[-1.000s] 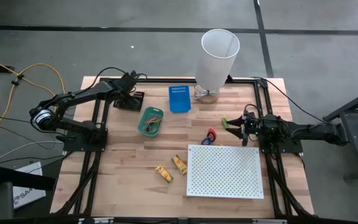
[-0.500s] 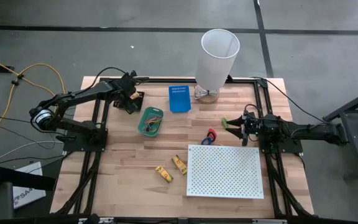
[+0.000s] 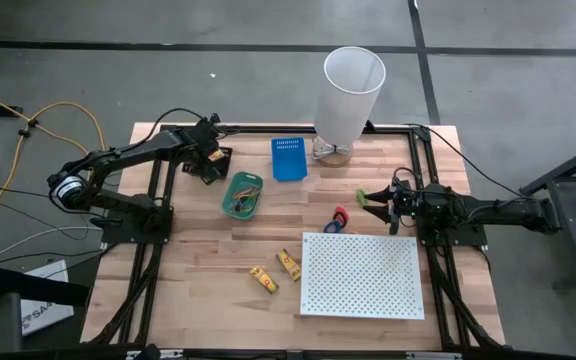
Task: Pick & Place Office Desk Supplies
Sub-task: Put the left yellow crayon box into the black bin
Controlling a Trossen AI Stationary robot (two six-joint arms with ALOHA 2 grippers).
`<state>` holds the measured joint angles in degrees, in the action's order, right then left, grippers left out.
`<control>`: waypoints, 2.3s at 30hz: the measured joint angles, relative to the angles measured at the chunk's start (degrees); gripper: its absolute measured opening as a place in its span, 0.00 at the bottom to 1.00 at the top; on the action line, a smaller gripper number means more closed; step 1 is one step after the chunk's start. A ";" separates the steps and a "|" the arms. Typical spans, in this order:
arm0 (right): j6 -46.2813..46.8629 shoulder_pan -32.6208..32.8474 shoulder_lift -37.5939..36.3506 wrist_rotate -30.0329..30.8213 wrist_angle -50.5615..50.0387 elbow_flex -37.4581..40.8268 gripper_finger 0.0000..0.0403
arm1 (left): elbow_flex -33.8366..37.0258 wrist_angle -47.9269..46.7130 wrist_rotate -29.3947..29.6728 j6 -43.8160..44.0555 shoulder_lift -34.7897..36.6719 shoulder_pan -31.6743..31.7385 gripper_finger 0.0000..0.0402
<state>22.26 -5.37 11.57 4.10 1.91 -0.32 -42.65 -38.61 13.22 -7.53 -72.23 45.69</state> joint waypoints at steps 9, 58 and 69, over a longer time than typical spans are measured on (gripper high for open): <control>0.00 0.02 0.00 0.00 0.01 0.02 0.47 | 0.00 -0.22 -1.06 -0.39 0.00 -0.11 0.34; 0.00 0.01 -0.02 -0.01 0.01 0.01 0.47 | -1.14 0.37 -2.15 -2.09 14.94 -6.28 0.47; 0.00 0.02 -0.02 0.00 0.02 0.01 0.47 | -1.14 3.58 -5.02 -1.91 14.75 -17.80 0.47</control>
<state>22.26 -5.34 11.55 4.10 1.93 -0.31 -43.79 -35.03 8.20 -9.44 -57.47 27.89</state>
